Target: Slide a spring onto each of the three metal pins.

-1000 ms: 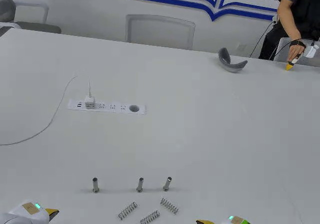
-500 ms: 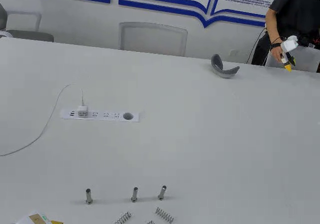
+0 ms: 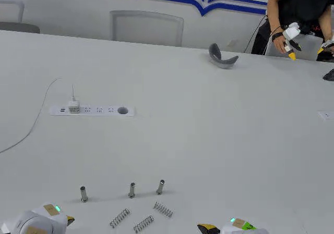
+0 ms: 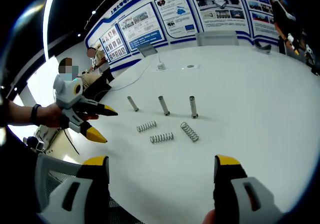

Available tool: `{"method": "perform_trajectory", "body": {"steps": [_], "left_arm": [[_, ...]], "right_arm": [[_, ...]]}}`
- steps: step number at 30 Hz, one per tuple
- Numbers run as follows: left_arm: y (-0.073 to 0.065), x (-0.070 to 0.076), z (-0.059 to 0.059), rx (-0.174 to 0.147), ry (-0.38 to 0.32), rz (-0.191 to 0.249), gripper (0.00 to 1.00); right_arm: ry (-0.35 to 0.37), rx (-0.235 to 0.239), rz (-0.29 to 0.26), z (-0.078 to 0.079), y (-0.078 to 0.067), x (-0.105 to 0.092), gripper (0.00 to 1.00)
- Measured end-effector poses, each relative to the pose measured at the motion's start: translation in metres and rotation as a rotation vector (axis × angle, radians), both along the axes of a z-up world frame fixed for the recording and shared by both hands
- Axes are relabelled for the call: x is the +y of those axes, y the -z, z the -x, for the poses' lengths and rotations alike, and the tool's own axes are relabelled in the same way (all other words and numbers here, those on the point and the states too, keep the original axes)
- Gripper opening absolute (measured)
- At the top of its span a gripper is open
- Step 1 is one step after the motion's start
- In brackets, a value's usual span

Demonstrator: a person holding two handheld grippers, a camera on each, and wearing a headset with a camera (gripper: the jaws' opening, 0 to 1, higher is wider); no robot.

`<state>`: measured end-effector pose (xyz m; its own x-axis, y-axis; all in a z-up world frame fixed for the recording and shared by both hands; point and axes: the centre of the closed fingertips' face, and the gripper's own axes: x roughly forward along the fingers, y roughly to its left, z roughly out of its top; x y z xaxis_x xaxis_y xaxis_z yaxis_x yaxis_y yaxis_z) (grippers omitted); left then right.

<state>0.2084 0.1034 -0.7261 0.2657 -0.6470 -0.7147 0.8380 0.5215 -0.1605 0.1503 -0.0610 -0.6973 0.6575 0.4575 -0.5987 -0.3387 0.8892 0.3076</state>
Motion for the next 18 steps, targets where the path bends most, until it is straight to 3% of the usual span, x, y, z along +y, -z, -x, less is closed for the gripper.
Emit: {"method": "perform_trajectory", "body": {"steps": [10,18], "left_arm": [[0.003,-0.021,-0.008,0.001,0.036,0.005,0.75],[0.006,-0.028,-0.010,0.004,0.072,-0.005,0.76]], "right_arm": [[0.001,0.003,-0.008,0.002,0.000,0.004,0.88],[0.012,0.004,-0.009,0.003,0.000,0.000,0.88]]}}
